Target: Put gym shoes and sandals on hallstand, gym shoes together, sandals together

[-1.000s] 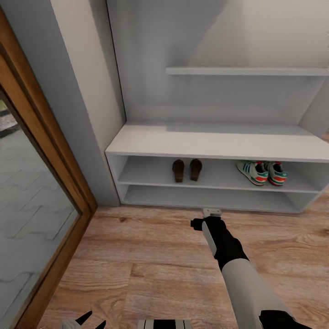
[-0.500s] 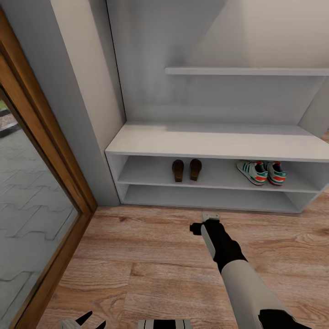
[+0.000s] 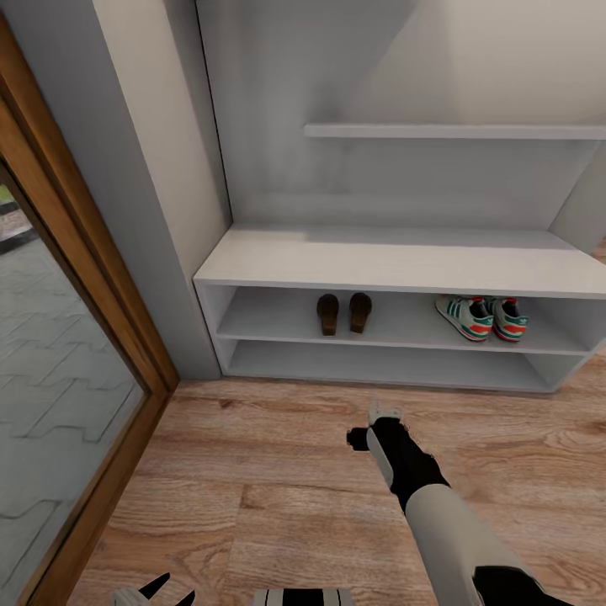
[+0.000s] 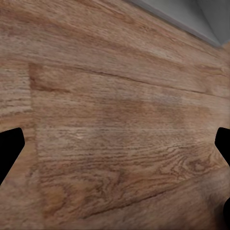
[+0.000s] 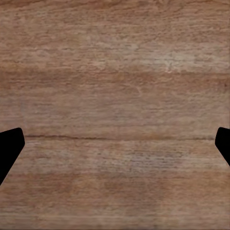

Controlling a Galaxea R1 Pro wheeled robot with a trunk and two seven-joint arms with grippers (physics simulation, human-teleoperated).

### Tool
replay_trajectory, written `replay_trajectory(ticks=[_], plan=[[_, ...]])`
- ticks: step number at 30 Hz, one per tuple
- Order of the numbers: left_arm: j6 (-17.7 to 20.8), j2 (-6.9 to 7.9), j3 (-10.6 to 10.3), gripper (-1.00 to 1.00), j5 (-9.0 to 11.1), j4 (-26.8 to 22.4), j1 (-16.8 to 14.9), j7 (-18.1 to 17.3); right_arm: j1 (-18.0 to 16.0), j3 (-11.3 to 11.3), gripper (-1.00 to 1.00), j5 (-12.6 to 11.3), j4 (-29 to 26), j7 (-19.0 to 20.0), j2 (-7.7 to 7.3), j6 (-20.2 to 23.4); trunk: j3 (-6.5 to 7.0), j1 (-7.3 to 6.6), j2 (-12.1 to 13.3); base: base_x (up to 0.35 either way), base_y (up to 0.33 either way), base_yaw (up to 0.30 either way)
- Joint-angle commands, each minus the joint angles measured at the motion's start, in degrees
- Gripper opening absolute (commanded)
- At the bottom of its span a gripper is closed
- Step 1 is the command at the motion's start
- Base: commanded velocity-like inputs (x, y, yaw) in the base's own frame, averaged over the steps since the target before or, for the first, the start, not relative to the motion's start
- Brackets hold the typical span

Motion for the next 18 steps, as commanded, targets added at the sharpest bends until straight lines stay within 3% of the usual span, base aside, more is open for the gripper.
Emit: replay_trajectory(ticks=[1, 11, 18], plan=[[-0.3, 0.0, 0.1, 1.0, 0.1, 0.1, 0.0, -0.2, 0.0, -0.3, 1.0, 0.2, 0.9, 0.0, 0.07, -1.2, -0.04, -0.01, 0.0, 0.0, 0.0, 0.0], [-0.2, 0.0, 0.1, 1.0, 0.0, 0.1, 0.0, -0.1, 0.2, -0.2, 1.0, 0.5, 7.3, 0.1, 0.07, -13.0, 1.73, -0.22, 0.1, 0.0, 0.0, 0.0], [-0.2, 0.0, 0.2, 1.0, -0.1, 0.2, 0.0, 0.0, 0.4, -0.1, 1.0, 1.0, 14.2, 0.2, 0.07, -21.8, 2.99, -1.75, 2.9, 0.0, 0.0, 0.0]])
